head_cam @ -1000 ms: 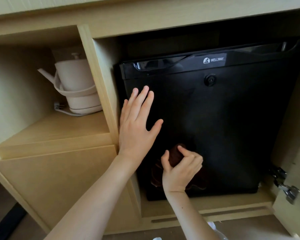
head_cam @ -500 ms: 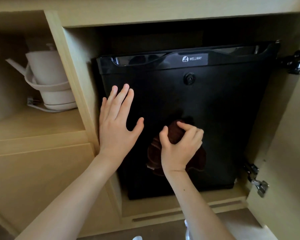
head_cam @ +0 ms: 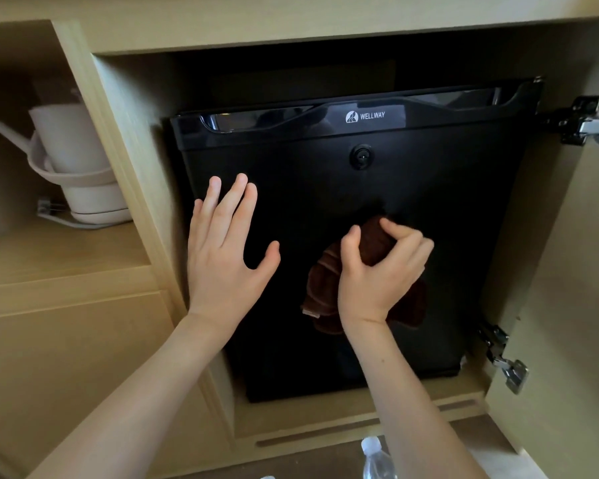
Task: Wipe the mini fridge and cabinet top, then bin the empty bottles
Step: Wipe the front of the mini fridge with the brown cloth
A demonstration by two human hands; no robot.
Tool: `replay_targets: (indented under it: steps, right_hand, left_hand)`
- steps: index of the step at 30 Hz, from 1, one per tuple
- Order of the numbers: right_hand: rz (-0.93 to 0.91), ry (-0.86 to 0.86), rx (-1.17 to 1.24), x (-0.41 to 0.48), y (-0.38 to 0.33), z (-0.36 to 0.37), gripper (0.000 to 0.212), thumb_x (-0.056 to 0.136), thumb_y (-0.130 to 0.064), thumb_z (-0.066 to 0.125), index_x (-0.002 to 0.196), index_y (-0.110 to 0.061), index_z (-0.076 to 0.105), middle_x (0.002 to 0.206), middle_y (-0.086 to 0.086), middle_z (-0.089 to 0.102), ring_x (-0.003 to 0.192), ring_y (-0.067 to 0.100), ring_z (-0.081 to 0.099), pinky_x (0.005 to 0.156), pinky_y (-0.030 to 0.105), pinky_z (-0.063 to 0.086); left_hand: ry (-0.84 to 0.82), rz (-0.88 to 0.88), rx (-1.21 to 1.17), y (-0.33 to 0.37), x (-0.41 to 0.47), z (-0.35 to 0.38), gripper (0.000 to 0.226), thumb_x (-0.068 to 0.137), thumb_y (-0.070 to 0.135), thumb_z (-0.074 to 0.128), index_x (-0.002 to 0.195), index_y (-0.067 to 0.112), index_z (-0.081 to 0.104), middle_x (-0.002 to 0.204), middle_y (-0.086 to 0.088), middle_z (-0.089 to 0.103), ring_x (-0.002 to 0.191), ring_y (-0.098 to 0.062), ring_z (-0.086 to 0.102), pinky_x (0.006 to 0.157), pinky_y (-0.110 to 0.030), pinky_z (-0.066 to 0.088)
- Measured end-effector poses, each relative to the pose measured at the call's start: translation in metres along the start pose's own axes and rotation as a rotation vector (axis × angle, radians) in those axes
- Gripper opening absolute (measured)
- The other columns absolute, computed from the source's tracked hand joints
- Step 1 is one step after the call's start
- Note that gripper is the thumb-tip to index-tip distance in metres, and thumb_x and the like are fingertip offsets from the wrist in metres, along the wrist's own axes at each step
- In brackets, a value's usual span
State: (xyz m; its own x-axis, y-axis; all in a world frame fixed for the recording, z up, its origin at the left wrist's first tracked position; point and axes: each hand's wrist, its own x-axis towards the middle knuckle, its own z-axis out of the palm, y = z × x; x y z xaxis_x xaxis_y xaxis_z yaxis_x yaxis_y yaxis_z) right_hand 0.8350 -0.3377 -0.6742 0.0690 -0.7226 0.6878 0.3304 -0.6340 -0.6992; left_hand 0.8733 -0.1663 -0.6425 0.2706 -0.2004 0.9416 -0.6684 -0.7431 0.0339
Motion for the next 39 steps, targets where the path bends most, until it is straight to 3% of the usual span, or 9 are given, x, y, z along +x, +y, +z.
replay_targets:
  steps: [2,5,8,16,23,27,31,35,39]
  right_hand:
    - [0.005,-0.006,-0.016,-0.018,0.020,-0.009,0.034,0.083,-0.033,0.070,0.102,-0.007,0.060,0.097,0.003,0.047,0.089,0.017,0.049,0.087,0.028,0.037]
    - [0.244,0.007,-0.009,-0.047,0.044,-0.024,0.035,0.086,-0.027,0.070,0.108,-0.004,0.057,0.101,0.001,0.043,0.088,0.019,0.049,0.082,0.047,0.050]
    - [0.293,0.026,-0.031,-0.044,0.041,-0.024,0.033,0.085,-0.027,0.071,0.107,-0.008,0.056,0.100,0.000,0.043,0.086,0.019,0.050,0.082,0.057,0.049]
    - [0.097,0.065,0.049,0.007,0.009,-0.005,0.031,0.082,-0.034,0.071,0.104,-0.020,0.055,0.099,-0.008,0.043,0.091,0.021,0.054,0.082,0.050,0.048]
    - [0.426,0.155,0.060,-0.025,0.038,-0.023,0.031,0.087,-0.028,0.068,0.109,-0.013,0.052,0.103,-0.003,0.044,0.093,0.024,0.054,0.084,0.057,0.049]
    - [0.278,0.164,0.031,0.017,0.016,-0.014,0.027,0.084,-0.038,0.066,0.103,-0.027,0.050,0.096,-0.023,0.037,0.092,0.018,0.053,0.085,0.056,0.048]
    - [0.171,0.179,0.084,0.022,0.022,-0.011,0.028,0.084,-0.033,0.069,0.105,-0.024,0.053,0.098,-0.021,0.039,0.092,0.012,0.051,0.082,0.049,0.050]
    - [0.332,0.199,0.101,-0.012,0.048,-0.022,0.033,0.088,-0.030,0.067,0.111,-0.013,0.053,0.106,-0.006,0.045,0.094,0.014,0.051,0.083,0.047,0.051]
    - [0.410,0.231,0.040,-0.005,0.038,-0.021,0.030,0.087,-0.033,0.066,0.108,-0.016,0.053,0.101,-0.010,0.042,0.092,0.014,0.049,0.086,0.049,0.049]
  left_hand:
    - [0.003,-0.005,-0.001,0.001,0.000,0.000,0.070,0.087,0.029,0.066,0.150,0.013,0.039,0.158,0.000,0.035,0.153,-0.020,0.014,0.125,-0.041,0.011]
    - [-0.001,-0.023,-0.005,0.005,0.000,0.000,0.070,0.088,0.029,0.066,0.150,0.012,0.039,0.158,-0.002,0.036,0.153,-0.020,0.014,0.125,-0.042,0.010]
    - [-0.006,-0.031,0.003,0.009,0.001,0.000,0.072,0.087,0.031,0.067,0.151,0.011,0.038,0.158,-0.002,0.036,0.153,-0.020,0.014,0.125,-0.041,0.007]
    - [-0.008,-0.038,0.016,0.016,0.002,0.004,0.073,0.087,0.032,0.066,0.151,0.010,0.038,0.158,-0.004,0.036,0.153,-0.024,0.016,0.125,-0.042,0.005]
    - [-0.006,-0.043,0.025,0.019,0.002,0.004,0.074,0.087,0.034,0.066,0.151,0.009,0.037,0.158,-0.005,0.035,0.152,-0.025,0.016,0.125,-0.042,0.004]
    - [-0.002,-0.054,0.052,0.026,0.003,0.008,0.075,0.086,0.036,0.066,0.151,0.009,0.038,0.158,-0.004,0.035,0.152,-0.027,0.017,0.125,-0.044,0.004]
    - [0.013,-0.064,0.062,0.035,0.004,0.011,0.068,0.085,0.031,0.068,0.147,0.013,0.046,0.157,-0.005,0.038,0.152,-0.033,0.017,0.124,-0.049,0.006]
    - [0.004,-0.056,0.046,0.040,0.003,0.015,0.060,0.088,0.028,0.065,0.145,0.018,0.050,0.158,-0.010,0.035,0.152,-0.037,0.015,0.123,-0.055,0.006]
    - [-0.012,-0.056,0.054,0.041,0.000,0.018,0.061,0.089,0.028,0.065,0.147,0.022,0.047,0.160,-0.011,0.029,0.152,-0.036,0.011,0.122,-0.059,0.006]
